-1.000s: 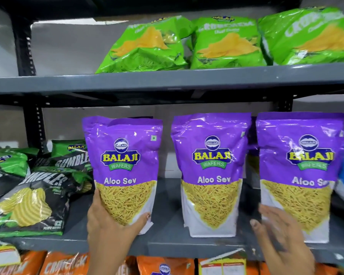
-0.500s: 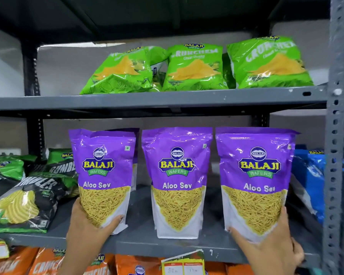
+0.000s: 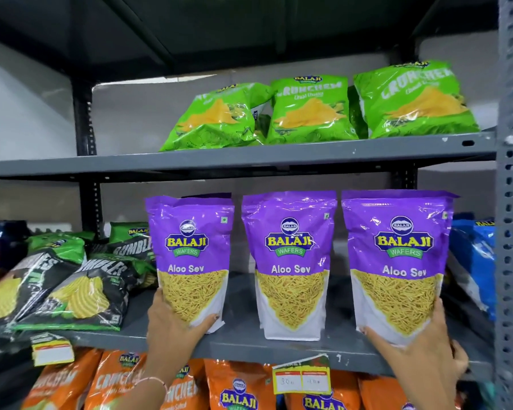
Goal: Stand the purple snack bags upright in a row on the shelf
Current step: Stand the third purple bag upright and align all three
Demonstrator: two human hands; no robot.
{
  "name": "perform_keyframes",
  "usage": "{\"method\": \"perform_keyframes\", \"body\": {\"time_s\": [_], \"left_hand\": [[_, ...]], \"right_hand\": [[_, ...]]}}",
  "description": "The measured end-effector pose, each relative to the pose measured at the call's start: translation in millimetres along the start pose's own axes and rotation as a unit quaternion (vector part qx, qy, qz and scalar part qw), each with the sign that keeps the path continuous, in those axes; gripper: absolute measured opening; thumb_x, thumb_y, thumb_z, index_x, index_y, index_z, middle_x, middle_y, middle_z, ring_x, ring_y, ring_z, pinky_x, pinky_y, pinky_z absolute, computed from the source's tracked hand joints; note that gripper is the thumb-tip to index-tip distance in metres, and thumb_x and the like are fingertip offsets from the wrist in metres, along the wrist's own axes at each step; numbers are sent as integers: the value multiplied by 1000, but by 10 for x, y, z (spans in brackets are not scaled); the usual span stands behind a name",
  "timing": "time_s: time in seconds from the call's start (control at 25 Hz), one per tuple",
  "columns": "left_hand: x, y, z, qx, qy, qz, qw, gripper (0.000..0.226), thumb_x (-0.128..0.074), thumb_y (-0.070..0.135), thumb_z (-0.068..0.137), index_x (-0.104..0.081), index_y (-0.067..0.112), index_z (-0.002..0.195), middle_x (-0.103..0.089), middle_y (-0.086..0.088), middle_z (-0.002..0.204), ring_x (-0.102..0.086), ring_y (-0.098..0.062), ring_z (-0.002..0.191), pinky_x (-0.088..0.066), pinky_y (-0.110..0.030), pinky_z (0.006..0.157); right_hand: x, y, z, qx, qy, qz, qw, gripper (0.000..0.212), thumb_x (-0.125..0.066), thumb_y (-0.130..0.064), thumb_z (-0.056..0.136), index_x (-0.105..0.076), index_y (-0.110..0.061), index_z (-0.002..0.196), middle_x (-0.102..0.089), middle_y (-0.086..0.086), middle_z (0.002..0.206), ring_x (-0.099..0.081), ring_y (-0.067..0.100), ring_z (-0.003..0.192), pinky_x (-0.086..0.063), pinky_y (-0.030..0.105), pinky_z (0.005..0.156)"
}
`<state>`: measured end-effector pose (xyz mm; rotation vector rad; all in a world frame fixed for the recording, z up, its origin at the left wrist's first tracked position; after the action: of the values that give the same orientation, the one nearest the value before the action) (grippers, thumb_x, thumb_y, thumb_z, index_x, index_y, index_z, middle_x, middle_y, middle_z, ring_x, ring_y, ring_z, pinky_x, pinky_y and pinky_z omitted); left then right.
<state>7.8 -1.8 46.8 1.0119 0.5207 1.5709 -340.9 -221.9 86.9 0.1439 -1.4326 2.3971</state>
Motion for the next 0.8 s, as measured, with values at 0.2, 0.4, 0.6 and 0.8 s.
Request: {"method": "perform_keyframes", "body": {"time_s": [0.2, 0.4, 0.6, 0.8], "left_hand": [[-255, 169, 26, -21, -30, 1, 999, 141, -87, 66, 44, -19, 10, 153, -42, -17, 146, -40, -35, 137, -41, -52, 112], [-374, 376, 149, -31, -56, 8, 998, 140, -89, 62, 46, -17, 10, 155, -41, -16, 145, -40, -34, 137, -41, -49, 112], [-467, 376, 124, -25, -56, -10, 998, 139, -86, 65, 43, -18, 14, 152, -46, -14, 138, -47, -34, 129, -48, -50, 105], [-478, 376, 119, -22, -67, 8, 997, 142, -83, 69, 48, -10, 12, 156, -39, -16, 149, -41, -36, 138, -41, -50, 111]], "right_hand": [[36, 253, 287, 18, -21, -29, 999, 135, -79, -73, 32, -15, -35, 144, -55, 3, 137, -54, 28, 126, -25, 56, 111], [-4, 324, 482, 58, -48, -37, 996, 136, -83, -68, 40, -7, -33, 147, -49, 5, 145, -48, 31, 131, -23, 58, 112], [-19, 405, 504, 63, -60, -48, 995, 130, -84, -60, 49, -3, -32, 147, -52, 10, 144, -51, 35, 129, -28, 55, 111], [-36, 439, 537, 27, -57, -78, 995, 144, -81, -69, 38, -2, -28, 150, -32, 13, 156, -35, 35, 141, -22, 57, 114]]}}
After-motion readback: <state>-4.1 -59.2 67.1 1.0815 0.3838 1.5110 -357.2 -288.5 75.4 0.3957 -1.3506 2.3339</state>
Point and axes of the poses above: each hand's wrist, its own z-axis towards the middle knuckle, its own x-axis out of the back of the hand, y = z × x, the point moved 2 cm from there along z, towards the middle knuckle
